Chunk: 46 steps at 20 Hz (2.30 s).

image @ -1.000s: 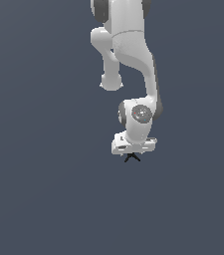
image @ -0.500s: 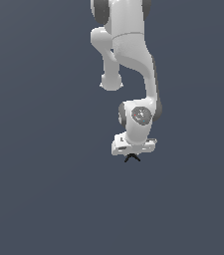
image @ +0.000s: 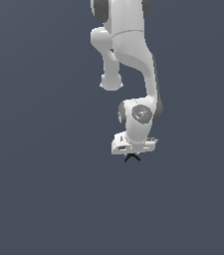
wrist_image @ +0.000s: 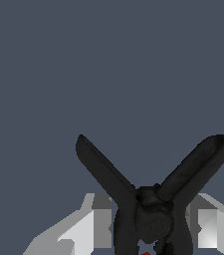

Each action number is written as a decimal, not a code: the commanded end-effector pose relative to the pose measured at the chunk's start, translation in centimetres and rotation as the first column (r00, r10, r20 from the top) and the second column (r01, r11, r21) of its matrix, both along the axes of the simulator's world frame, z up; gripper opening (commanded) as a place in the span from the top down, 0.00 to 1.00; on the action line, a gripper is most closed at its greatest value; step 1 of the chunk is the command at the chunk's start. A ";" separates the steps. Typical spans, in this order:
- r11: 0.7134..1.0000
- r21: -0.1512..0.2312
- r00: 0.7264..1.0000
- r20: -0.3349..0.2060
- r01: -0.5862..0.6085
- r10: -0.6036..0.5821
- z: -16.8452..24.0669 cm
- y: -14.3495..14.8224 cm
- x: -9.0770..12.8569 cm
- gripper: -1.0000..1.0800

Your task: Pick up the object and move it to a goal position.

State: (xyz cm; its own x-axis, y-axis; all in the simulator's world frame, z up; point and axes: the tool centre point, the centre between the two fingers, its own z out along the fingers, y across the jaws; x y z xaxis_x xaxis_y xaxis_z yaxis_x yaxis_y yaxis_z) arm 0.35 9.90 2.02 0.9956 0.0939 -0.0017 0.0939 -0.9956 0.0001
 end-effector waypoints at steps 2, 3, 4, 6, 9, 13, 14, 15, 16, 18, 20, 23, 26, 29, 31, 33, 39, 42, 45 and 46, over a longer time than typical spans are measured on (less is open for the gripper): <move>1.000 0.000 1.000 0.002 0.000 0.000 1.4 -0.1 0.2 1.00; 1.000 0.000 1.000 0.002 0.000 0.000 1.9 -0.2 0.2 1.00; 1.000 0.000 1.000 0.002 0.000 0.000 2.5 -0.2 0.3 1.00; 1.000 0.000 1.000 0.002 0.000 0.000 4.0 -0.3 0.4 1.00; 1.000 0.000 1.000 0.002 0.000 0.000 6.6 -0.5 0.6 1.00; 1.000 0.000 1.000 0.002 0.000 0.000 10.8 -0.8 0.9 1.00; 1.000 0.000 1.000 0.002 0.000 0.000 12.0 -0.9 1.0 1.00; 1.000 0.000 1.000 0.002 0.000 0.000 13.2 -1.0 1.2 1.00; 1.000 0.000 1.000 0.002 0.000 0.000 14.4 -1.1 1.3 1.00; 1.000 0.001 1.000 0.002 0.000 0.000 16.9 -1.3 1.5 1.00; 1.000 0.001 1.000 0.002 0.000 0.000 19.2 -1.4 1.7 1.00; 1.000 0.001 1.000 0.002 0.000 0.000 22.7 -1.7 2.1 1.00; 1.000 0.001 1.000 0.002 0.000 0.000 26.0 -1.9 2.4 1.00; 1.000 0.001 1.000 0.002 0.000 0.000 29.3 -2.2 2.8 1.00; 1.000 0.001 1.000 0.002 0.000 0.000 31.3 -2.3 3.0 1.00; 1.000 0.001 1.000 0.002 0.000 0.000 33.3 -2.5 3.3 1.00; 1.000 0.001 1.000 0.002 0.000 0.000 38.0 -2.8 4.0 1.00; 1.000 0.001 1.000 0.002 0.000 0.000 39.6 -2.9 4.3 1.00; 1.000 0.001 1.000 0.002 0.000 0.000 40.7 -3.0 4.5 1.00; 1.000 0.001 1.000 0.002 0.000 0.000 41.1 -3.0 4.5 1.00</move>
